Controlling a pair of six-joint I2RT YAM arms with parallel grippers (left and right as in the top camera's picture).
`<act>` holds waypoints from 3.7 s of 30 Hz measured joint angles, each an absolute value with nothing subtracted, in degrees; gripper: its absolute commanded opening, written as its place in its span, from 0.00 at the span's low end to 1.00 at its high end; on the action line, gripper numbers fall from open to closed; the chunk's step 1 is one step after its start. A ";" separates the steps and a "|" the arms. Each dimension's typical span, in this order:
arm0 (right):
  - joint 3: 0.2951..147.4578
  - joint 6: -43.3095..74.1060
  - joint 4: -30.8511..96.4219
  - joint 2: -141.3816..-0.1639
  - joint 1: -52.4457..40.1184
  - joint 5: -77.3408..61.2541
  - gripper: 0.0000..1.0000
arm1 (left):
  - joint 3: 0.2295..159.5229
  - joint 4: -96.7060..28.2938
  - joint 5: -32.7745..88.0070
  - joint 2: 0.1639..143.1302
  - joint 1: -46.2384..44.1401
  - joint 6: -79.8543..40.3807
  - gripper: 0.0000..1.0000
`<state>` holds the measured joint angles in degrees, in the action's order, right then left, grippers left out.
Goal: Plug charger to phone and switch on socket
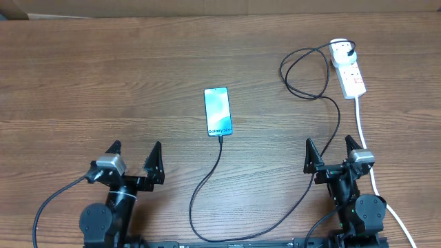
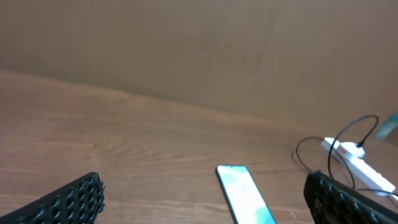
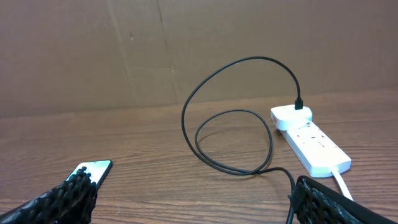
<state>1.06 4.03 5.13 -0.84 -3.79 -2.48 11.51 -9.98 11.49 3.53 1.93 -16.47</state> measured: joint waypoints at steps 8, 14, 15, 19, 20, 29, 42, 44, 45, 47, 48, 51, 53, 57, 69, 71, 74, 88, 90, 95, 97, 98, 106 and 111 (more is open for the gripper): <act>1.06 4.03 5.13 -0.84 -3.79 -2.50 1.00 | 4.05 2.83 10.04 0.91 1.45 -16.82 1.00; 1.06 4.05 5.13 -0.84 -3.81 -2.50 1.00 | 0.89 6.46 5.76 0.91 1.45 -18.70 0.99; 1.06 4.05 5.10 -0.84 -3.79 -2.50 1.00 | 0.78 6.46 4.67 0.91 1.45 -18.98 0.99; 1.06 4.03 5.13 -0.84 -3.79 -2.50 1.00 | 0.73 4.10 0.84 0.86 1.45 -19.20 1.00; 1.06 4.05 5.13 -0.84 -3.79 -2.50 1.00 | 0.67 2.61 0.08 0.86 1.45 -19.31 1.00; 1.06 4.03 5.13 -0.84 -3.79 -2.48 1.00 | 0.49 -4.49 -1.56 0.86 1.45 -15.57 0.99; 1.06 4.05 5.13 -0.84 -3.79 -2.50 1.00 | 0.49 -4.56 -1.08 0.86 1.45 -7.20 1.00; 1.06 4.03 5.13 -0.84 -3.79 -2.48 1.00 | 0.49 -4.56 -1.08 0.86 1.45 -6.76 1.00; 1.06 4.03 5.15 -0.84 -3.79 -2.50 1.00 | 0.49 -4.56 -1.08 0.86 1.48 -6.37 0.99; 1.06 4.03 5.15 -0.84 -3.79 -2.50 1.00 | 0.49 -4.56 -1.08 0.86 1.48 -5.45 1.00; 1.06 4.03 5.13 -0.84 -3.79 -2.50 1.00 | 0.49 -4.56 -1.08 0.86 1.45 -4.82 1.00; 1.06 4.03 5.15 -0.84 -3.79 -2.50 1.00 | 0.49 -4.56 -1.10 0.86 1.45 -2.92 1.00; 1.06 4.05 5.13 -0.84 -3.79 -2.50 1.00 | 0.49 -4.56 -1.10 0.86 1.45 -2.31 1.00; 1.06 4.03 5.13 -0.84 -3.79 -2.50 1.00 | 0.49 -4.56 -1.10 0.86 1.48 -1.26 1.00; 1.06 4.03 5.15 -0.84 -3.79 -2.50 1.00 | 0.49 -4.56 -1.15 0.86 1.48 -1.30 0.99; 1.06 4.05 5.13 -0.84 -3.79 -2.50 1.00 | 0.49 -4.56 -1.15 0.86 1.48 -1.30 1.00; 1.06 4.05 5.15 -0.84 -3.79 -2.48 1.00 | 0.49 -4.54 -1.15 0.86 1.45 -1.32 1.00; 1.06 4.03 5.15 -0.84 -3.79 -2.50 1.00 | 0.49 -4.54 -1.15 0.86 1.48 -1.30 0.99; 1.06 4.05 5.13 -0.84 -3.79 -2.50 1.00 | 0.49 -4.54 -1.15 0.86 1.45 -1.30 1.00; 1.06 4.05 5.13 -0.84 -3.79 -2.50 1.00 | 0.49 -4.54 -1.15 0.86 1.48 -1.30 1.00; 1.06 4.05 5.10 -0.84 -3.79 -2.50 1.00 | 0.49 -4.54 -1.15 0.86 1.48 -1.30 1.00; 1.06 4.01 5.15 -0.84 -3.79 -2.50 1.00 | 0.49 -4.54 -1.15 0.86 1.48 -1.30 1.00; 1.06 4.03 5.15 -0.84 -3.79 -2.50 1.00 | 0.49 -4.54 -1.15 0.86 1.48 -1.30 1.00; 1.06 4.03 5.17 -0.84 -3.51 -2.15 1.00 | 0.49 -4.54 -1.15 0.86 1.45 -1.32 1.00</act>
<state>1.06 4.03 5.17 -0.84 -3.51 -2.15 0.49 -4.54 -1.15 0.86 1.45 -1.32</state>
